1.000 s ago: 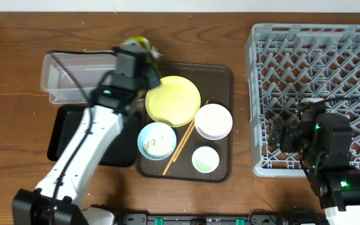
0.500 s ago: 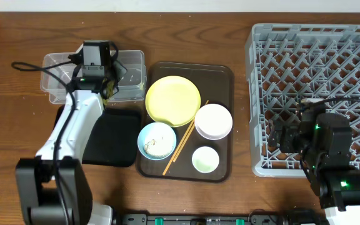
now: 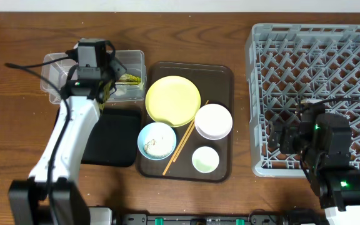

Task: Sort waste into correct bins and load items into the dishwasher rack
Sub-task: 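Carry the wrapper with the left gripper and drop it into the clear bin, then move the left gripper to the light-blue bowl and grasp its rim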

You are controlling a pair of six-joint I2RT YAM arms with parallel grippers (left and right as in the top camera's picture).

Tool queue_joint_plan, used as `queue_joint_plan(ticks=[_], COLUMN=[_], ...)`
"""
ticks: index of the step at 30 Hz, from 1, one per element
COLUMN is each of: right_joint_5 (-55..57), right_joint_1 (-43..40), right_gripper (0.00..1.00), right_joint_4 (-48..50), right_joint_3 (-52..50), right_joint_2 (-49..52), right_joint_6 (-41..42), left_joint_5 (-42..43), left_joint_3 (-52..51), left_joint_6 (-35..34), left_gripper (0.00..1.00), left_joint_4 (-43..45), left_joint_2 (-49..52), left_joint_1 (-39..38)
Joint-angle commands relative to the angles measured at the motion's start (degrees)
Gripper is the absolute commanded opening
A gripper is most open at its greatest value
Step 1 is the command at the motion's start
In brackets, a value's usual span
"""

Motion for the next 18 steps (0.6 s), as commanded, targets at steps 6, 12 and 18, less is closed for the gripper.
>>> queue_joint_plan(ticks=[6,12,18], right_joint_5=[-0.2,-0.2,-0.2], right_joint_1=[-0.3,-0.3,-0.3], right_gripper=[0.99,0.99,0.99], right_joint_4=[0.0,0.0,0.0], right_joint_3=[1.4,1.4,1.4], right_joint_2=[-0.2,-0.2,-0.2], right_joint_6=[0.4,0.4,0.5], left_joint_5=[8.6,8.4,8.4], left_joint_3=[0.6,-0.7,-5.4], left_joint_6=[17.0,17.3,17.2], left_gripper=[0.49,0.49,0.49], left_joint_4=[-18.1,-28.5,-26.1], left_joint_2=[-5.9,-4.8,-3.9], left_joint_1=[-5.6,-13.8,-21.7])
